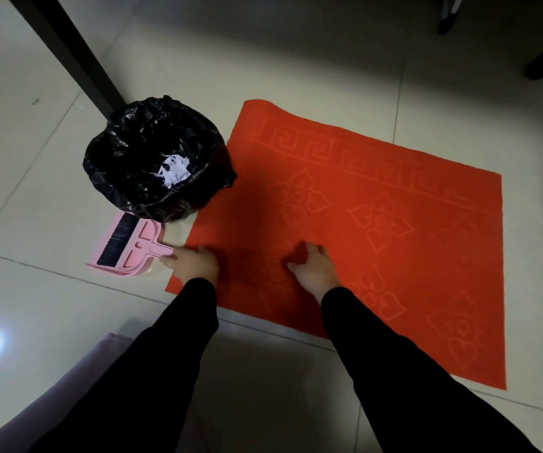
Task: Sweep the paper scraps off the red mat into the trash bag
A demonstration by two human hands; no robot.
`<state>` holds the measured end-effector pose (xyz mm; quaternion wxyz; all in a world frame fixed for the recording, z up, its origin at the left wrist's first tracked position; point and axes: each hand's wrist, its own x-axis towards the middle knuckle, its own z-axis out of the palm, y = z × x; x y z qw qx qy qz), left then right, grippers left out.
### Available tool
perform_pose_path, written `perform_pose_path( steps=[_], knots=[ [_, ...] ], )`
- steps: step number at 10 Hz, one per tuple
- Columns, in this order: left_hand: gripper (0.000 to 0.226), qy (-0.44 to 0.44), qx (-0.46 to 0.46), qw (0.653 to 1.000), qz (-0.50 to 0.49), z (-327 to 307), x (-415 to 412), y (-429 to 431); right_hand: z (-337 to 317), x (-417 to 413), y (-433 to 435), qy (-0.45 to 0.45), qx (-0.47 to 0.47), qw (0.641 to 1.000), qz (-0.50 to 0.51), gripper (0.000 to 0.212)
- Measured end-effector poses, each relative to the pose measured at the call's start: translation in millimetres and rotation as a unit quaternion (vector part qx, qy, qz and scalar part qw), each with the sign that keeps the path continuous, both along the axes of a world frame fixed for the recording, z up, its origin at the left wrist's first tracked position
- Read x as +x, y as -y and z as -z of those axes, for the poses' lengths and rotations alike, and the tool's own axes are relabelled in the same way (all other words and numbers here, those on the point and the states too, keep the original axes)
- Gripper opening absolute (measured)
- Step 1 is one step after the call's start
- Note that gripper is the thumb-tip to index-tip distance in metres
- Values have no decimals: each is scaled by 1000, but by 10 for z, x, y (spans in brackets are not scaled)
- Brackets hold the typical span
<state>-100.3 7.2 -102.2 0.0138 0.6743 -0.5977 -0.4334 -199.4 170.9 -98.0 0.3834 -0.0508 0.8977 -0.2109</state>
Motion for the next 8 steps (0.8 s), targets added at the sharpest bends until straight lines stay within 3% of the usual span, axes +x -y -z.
perform_pose_path(
  steps=[2,4,8],
  knots=[
    [59,34,-25,999,-17,-79,-73,-101,-12,-12,-86,3,2,1000,6,73],
    [69,9,-94,995,31,-225,-282,-340,-93,-87,-191,2,-9,1000,20,72],
    [54,-65,-127,974,173,-752,-777,-742,-502,-282,-623,-27,0,998,49,72]
  ],
)
